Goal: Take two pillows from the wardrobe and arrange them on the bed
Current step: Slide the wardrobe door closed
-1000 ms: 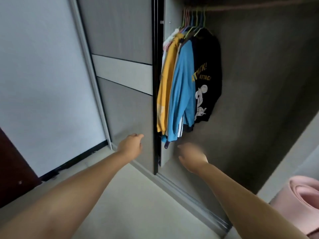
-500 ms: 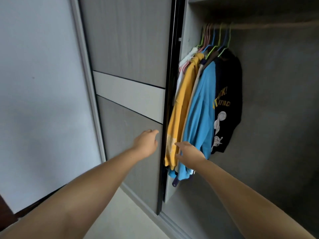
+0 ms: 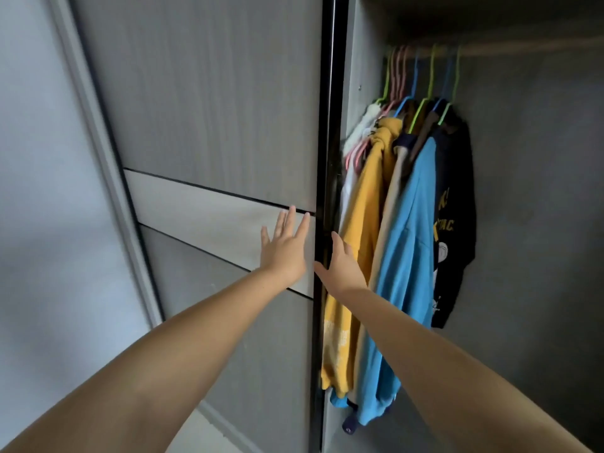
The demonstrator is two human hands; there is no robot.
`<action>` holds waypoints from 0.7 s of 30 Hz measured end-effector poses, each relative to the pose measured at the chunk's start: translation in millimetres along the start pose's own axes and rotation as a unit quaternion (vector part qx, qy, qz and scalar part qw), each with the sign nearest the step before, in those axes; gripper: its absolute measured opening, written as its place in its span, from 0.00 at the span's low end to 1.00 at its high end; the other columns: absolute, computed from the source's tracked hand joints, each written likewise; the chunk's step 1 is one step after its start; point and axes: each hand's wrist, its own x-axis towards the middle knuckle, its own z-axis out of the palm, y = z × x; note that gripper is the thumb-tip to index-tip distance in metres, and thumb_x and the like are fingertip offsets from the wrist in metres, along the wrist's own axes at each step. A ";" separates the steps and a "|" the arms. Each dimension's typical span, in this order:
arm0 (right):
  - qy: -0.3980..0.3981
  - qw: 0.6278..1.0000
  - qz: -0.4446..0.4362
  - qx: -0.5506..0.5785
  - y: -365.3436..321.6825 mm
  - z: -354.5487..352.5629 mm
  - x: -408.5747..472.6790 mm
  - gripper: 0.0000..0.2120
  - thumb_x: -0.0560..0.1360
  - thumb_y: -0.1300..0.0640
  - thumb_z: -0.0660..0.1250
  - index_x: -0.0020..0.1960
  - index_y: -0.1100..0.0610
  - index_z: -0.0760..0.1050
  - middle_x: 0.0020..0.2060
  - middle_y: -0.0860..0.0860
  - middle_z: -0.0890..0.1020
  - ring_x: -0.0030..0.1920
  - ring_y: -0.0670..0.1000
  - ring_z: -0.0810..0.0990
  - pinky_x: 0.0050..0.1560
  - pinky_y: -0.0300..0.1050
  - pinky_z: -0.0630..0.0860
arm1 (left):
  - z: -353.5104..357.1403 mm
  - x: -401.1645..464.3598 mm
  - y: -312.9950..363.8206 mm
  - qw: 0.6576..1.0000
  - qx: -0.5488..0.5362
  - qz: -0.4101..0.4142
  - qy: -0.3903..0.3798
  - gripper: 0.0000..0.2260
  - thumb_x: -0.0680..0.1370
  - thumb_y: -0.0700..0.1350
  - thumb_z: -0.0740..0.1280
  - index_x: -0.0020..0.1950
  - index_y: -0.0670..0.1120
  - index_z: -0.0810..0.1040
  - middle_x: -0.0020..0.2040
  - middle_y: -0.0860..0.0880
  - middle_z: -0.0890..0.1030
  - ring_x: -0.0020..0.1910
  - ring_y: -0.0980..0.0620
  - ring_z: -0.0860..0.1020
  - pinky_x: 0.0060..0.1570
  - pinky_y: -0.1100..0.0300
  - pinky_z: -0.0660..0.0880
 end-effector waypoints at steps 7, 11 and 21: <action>0.114 0.992 0.047 0.023 -5.0 21.6 33.7 0.35 0.77 0.52 0.64 0.77 0.55 0.50 0.73 0.56 0.64 0.68 0.54 0.71 0.59 0.40 0.70 | 21.8 34.2 -29.9 0.981 0.064 0.162 0.082 0.45 0.72 0.33 0.62 0.75 0.54 0.34 0.70 0.50 0.22 0.69 0.52 0.23 0.69 0.39 0.34; 0.107 0.993 0.036 0.024 0.8 21.0 31.4 0.33 0.78 0.53 0.63 0.77 0.57 0.51 0.71 0.57 0.68 0.67 0.54 0.72 0.57 0.37 0.67 | 25.1 33.2 -23.4 0.976 0.042 0.189 0.103 0.42 0.71 0.36 0.64 0.78 0.51 0.43 0.76 0.48 0.33 0.73 0.50 0.29 0.69 0.35 0.35; 0.148 0.972 0.075 -0.166 38.1 -28.0 -6.3 0.28 0.76 0.43 0.59 0.71 0.56 0.61 0.43 0.53 0.82 0.41 0.55 0.81 0.36 0.44 0.71 | 17.5 15.3 30.7 0.948 0.005 0.275 0.162 0.39 0.65 0.39 0.71 0.75 0.45 0.62 0.77 0.45 0.59 0.76 0.43 0.54 0.66 0.29 0.49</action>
